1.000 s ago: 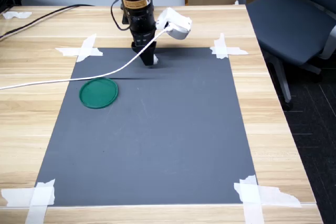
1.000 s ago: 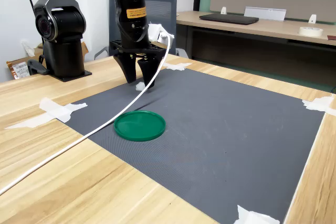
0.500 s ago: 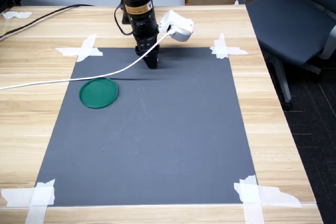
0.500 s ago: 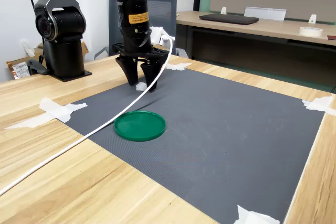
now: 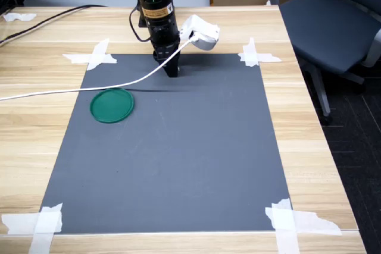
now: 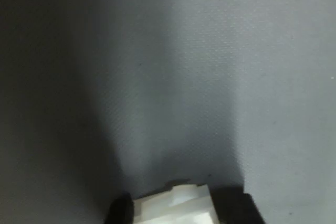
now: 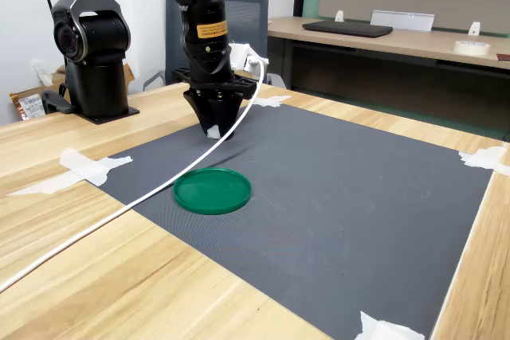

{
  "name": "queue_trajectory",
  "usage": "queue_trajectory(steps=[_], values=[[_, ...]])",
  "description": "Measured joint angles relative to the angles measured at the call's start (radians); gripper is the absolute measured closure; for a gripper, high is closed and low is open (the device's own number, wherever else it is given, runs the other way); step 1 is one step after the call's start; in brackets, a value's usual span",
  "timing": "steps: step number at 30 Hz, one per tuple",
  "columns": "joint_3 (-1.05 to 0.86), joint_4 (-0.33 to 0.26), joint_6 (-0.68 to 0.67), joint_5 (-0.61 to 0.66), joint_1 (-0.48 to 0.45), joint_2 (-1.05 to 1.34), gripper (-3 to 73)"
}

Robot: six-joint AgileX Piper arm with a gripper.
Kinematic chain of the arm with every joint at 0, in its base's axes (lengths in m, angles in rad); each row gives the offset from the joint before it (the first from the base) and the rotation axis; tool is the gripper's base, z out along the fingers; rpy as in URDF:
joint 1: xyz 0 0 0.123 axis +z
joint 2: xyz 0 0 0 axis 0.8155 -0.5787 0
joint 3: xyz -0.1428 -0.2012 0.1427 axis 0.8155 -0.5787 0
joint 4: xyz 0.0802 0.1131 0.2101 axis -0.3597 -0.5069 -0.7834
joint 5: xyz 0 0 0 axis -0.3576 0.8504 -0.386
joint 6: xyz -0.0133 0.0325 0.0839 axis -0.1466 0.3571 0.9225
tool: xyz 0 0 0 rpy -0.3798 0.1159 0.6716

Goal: Grasp a white terminal and put it in the green lid.

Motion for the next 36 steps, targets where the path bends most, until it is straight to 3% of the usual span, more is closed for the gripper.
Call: queue_trajectory(steps=[12, 21, 31, 36], values=[[-0.001, 0.0, 0.13, -0.026, 0.0, 0.155, 38.1], [0.119, 0.018, 0.377, 0.191, 0.0, 0.267, 38.1], [0.202, 0.138, 0.527, 0.26, -0.002, 0.269, 38.1], [0.202, 0.137, 0.525, 0.261, -0.079, 0.269, 38.1]])
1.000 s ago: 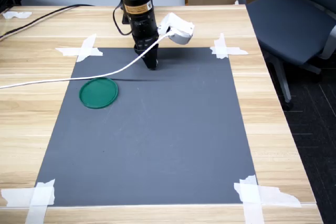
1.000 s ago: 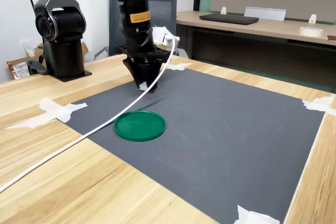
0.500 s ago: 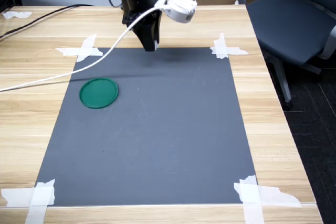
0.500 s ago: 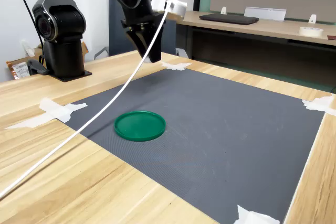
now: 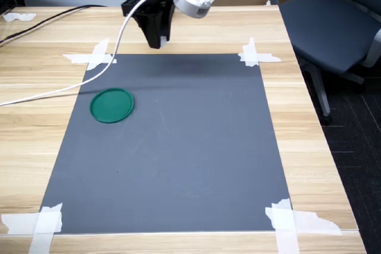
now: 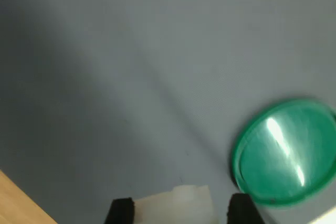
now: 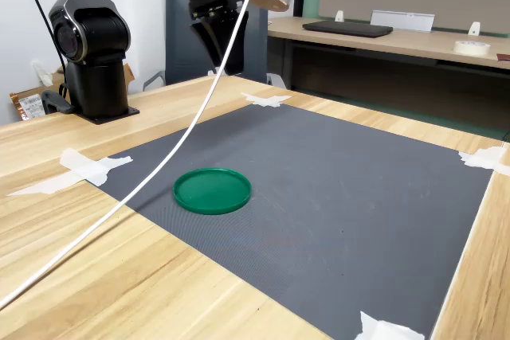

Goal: Grasp a white terminal and put it in the green lid.

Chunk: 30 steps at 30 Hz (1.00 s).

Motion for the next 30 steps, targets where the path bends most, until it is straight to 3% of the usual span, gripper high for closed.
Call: queue_trajectory(steps=[20, 30], values=[[0.082, -0.039, -0.119, -0.044, -0.292, -0.153, 38.1], [0.255, -0.09, -0.16, 0.024, -0.346, -0.283, 38.1]])
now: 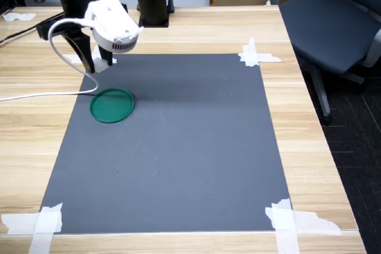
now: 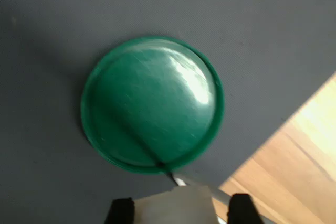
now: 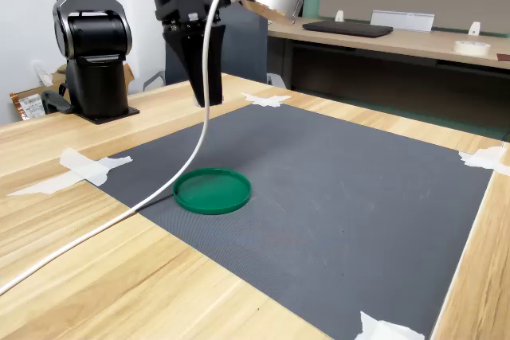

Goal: Grasp a white terminal and put it in the green lid.

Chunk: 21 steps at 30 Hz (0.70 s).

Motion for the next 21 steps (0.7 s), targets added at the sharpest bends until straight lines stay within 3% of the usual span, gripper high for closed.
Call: queue_trajectory(steps=[5, 21], values=[[0.044, -0.016, -0.013, 0.056, 0.0, -0.067, 38.1], [0.068, -0.026, -0.093, 0.065, -0.001, -0.153, 38.1]])
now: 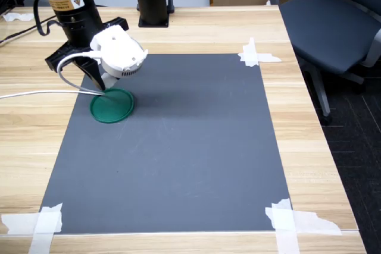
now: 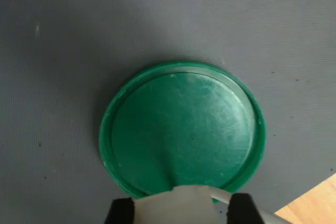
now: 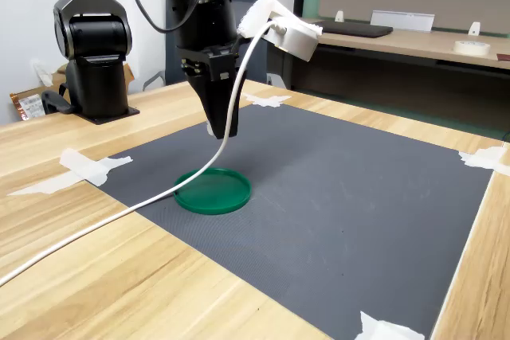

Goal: Grasp a white terminal and put it in the green lid.

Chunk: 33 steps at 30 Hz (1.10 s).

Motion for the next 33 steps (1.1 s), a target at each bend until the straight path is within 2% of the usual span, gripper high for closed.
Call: queue_trajectory(steps=[4, 12, 15, 22, 33], values=[[0.0, 0.007, -0.02, 0.006, 0.0, -0.003, 38.1], [0.001, 0.063, -0.037, 0.016, 0.0, -0.024, 38.1], [0.001, 0.057, -0.039, 0.015, 0.0, -0.024, 36.4], [0.001, 0.036, -0.053, 0.011, 0.0, -0.024, 27.1], [0.001, 0.036, -0.053, -0.013, 0.0, -0.018, 26.3]])
